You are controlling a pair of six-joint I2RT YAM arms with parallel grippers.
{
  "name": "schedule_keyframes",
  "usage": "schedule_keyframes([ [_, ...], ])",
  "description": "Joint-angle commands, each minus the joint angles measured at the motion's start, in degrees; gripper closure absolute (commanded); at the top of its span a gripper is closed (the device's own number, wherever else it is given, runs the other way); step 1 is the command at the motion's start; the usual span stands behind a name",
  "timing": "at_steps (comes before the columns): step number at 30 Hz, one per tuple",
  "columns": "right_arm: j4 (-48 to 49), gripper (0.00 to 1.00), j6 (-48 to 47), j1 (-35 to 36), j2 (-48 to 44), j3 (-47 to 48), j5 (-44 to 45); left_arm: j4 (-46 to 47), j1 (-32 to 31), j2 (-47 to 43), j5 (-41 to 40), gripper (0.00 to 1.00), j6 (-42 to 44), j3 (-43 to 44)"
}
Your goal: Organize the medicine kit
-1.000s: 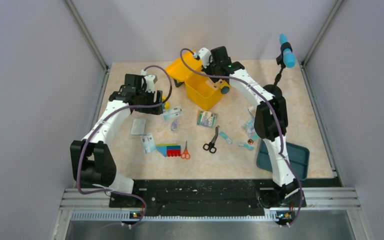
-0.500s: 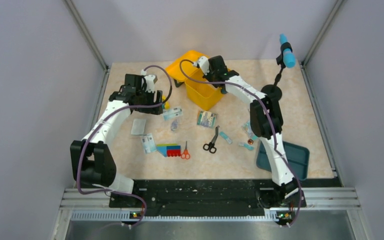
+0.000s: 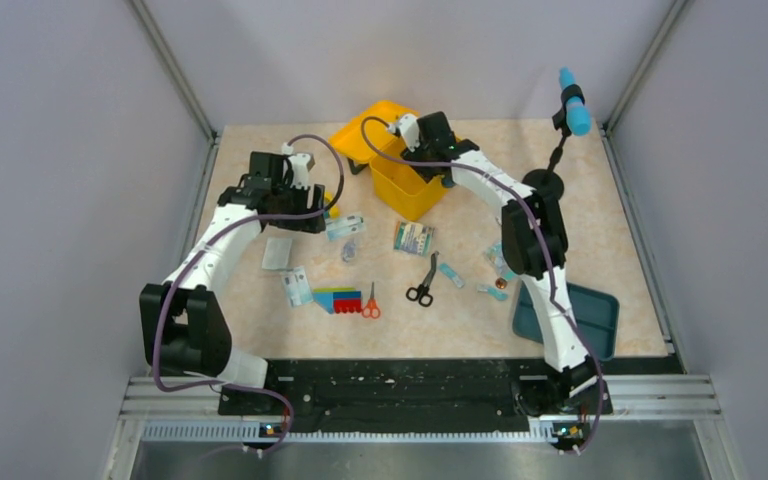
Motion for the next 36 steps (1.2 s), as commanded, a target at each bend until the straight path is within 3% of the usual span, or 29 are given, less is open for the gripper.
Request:
schedule_keyframes([
  [1,-3.0,0.49,4.2,0.4,-10.6,-0.3,-5.7,2.7,0.3,-1.5,0.5,0.24,-0.3,-0.7],
  [12,-3.8,0.47,7.3,-1.9,-30.6,-16.3,-14.4,2.9,0.2,1.2,4.4,0.24,-2.3,-0.6],
  [21,4.5,0.59,1.2,-5.7,-49.1,-47.9,-35.9,3.3,0.2,3.1,6.0,0.25,-4.6,1.0],
  [25,5.4,0.58,-0.2,-5.7,-48.1,-54.2,-40.7,3.2,0.2,3.3,6.3,0.25,-4.7,1.5],
  [29,11.1,0.63,-0.6,-4.8,-44.1,-57.3,-42.6,2.7,0.2,3.2,6.2,0.25,-4.6,1.5],
  [36,14.0,0.60,-9.7,0.1,-36.3,-54.8,-40.8,2.6,0.2,1.5,5.2,0.25,-3.6,0.5],
])
